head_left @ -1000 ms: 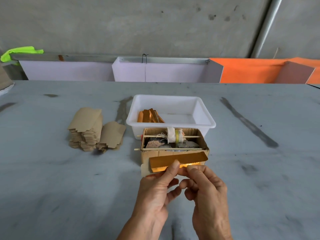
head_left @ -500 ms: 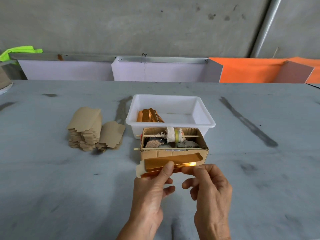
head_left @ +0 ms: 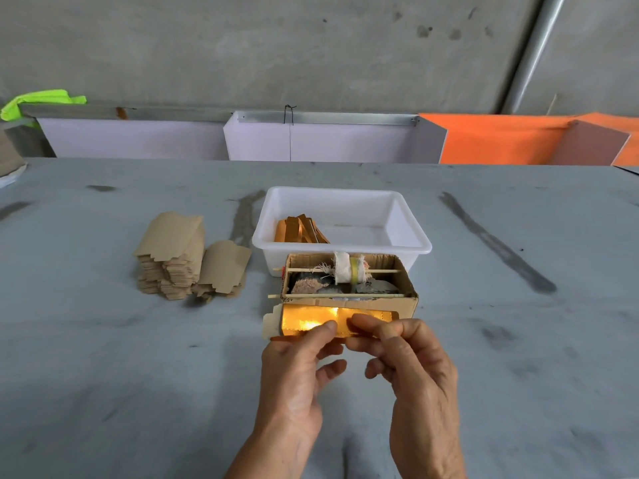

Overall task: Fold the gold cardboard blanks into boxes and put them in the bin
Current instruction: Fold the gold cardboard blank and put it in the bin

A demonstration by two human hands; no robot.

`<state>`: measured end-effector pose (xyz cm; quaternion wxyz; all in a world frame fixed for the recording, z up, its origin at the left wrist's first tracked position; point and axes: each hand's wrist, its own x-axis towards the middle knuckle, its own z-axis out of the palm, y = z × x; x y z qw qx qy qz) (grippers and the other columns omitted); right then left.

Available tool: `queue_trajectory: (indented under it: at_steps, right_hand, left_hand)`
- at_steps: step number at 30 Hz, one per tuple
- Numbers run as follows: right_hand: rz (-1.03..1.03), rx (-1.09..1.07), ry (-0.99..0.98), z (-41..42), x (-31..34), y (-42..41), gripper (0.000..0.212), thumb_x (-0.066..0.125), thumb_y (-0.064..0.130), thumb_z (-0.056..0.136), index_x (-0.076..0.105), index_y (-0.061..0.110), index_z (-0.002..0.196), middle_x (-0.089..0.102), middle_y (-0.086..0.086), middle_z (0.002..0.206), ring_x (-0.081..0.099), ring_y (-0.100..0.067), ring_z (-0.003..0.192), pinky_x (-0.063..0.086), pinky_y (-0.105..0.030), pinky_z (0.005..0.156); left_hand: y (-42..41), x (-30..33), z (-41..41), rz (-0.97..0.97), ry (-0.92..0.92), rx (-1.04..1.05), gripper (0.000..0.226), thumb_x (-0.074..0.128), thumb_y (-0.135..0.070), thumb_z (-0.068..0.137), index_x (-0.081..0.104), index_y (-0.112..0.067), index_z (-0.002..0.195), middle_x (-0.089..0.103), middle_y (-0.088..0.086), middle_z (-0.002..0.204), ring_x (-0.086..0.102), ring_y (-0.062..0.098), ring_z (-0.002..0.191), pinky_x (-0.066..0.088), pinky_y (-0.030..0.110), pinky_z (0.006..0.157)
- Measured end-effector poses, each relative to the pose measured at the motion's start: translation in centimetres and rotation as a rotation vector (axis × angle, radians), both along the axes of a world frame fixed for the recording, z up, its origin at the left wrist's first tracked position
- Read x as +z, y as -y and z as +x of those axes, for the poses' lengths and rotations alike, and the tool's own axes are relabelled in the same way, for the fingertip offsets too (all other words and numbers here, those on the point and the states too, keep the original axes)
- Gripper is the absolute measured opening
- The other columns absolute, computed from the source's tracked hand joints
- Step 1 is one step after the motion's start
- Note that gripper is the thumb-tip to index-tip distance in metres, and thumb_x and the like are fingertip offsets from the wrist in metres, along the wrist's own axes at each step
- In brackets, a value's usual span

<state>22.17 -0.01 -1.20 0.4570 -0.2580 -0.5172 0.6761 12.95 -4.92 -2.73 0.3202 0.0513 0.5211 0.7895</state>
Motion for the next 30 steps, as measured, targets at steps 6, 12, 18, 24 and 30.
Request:
queue_trajectory:
  at_steps: [6, 12, 18, 24, 30]
  right_hand:
    - [0.043, 0.03, 0.012, -0.2, 0.0, 0.1, 0.017, 0.059, 0.024, 0.079, 0.062, 0.007, 0.074, 0.074, -0.011, 0.084, 0.071, -0.026, 0.084, 0.051, -0.021, 0.057]
    - [0.094, -0.001, 0.067, -0.2, 0.4, 0.0, 0.016, 0.069, 0.023, 0.081, 0.067, 0.024, 0.065, 0.074, -0.007, 0.081, 0.071, -0.021, 0.08, 0.05, -0.02, 0.057]
    - [0.194, -0.052, 0.135, -0.3, -0.4, -0.2, 0.019, 0.06, 0.006, 0.088, 0.065, 0.014, 0.072, 0.074, -0.002, 0.076, 0.071, -0.017, 0.075, 0.049, -0.017, 0.055]
    - [0.819, -0.354, 0.378, -0.8, -1.3, 0.0, 0.011, 0.063, 0.018, 0.085, 0.066, 0.016, 0.075, 0.067, 0.012, 0.075, 0.061, -0.003, 0.064, 0.046, -0.017, 0.05]
    - [1.129, -0.546, 0.422, -0.8, -1.6, -0.4, 0.024, 0.059, 0.018, 0.085, 0.065, 0.006, 0.065, 0.069, -0.001, 0.078, 0.062, -0.014, 0.059, 0.049, -0.027, 0.045]
  left_hand:
    - [0.0, -0.1, 0.3, 0.045, -0.025, -0.046, 0.027, 0.071, -0.024, 0.064, 0.07, -0.008, 0.086, 0.071, 0.008, 0.076, 0.068, 0.017, 0.067, 0.05, 0.024, 0.05]
    - [0.3, -0.3, 0.4, 0.1, -0.068, -0.064, 0.039, 0.076, -0.023, 0.057, 0.072, -0.006, 0.092, 0.073, 0.013, 0.082, 0.07, 0.022, 0.071, 0.054, 0.025, 0.056]
    - [0.1, -0.9, 0.5, 0.034, -0.047, 0.017, 0.013, 0.069, -0.003, 0.075, 0.074, -0.005, 0.086, 0.072, 0.015, 0.078, 0.069, 0.023, 0.067, 0.055, 0.026, 0.056]
    - [-0.1, -0.7, 1.0, 0.008, 0.016, 0.037, 0.005, 0.068, 0.003, 0.078, 0.072, 0.001, 0.08, 0.072, 0.02, 0.08, 0.071, 0.028, 0.071, 0.056, 0.028, 0.056]
    - [-0.1, -0.5, 1.2, -0.005, 0.049, 0.087, 0.006, 0.069, 0.004, 0.078, 0.069, 0.001, 0.083, 0.071, 0.014, 0.07, 0.069, 0.021, 0.059, 0.053, 0.024, 0.049]
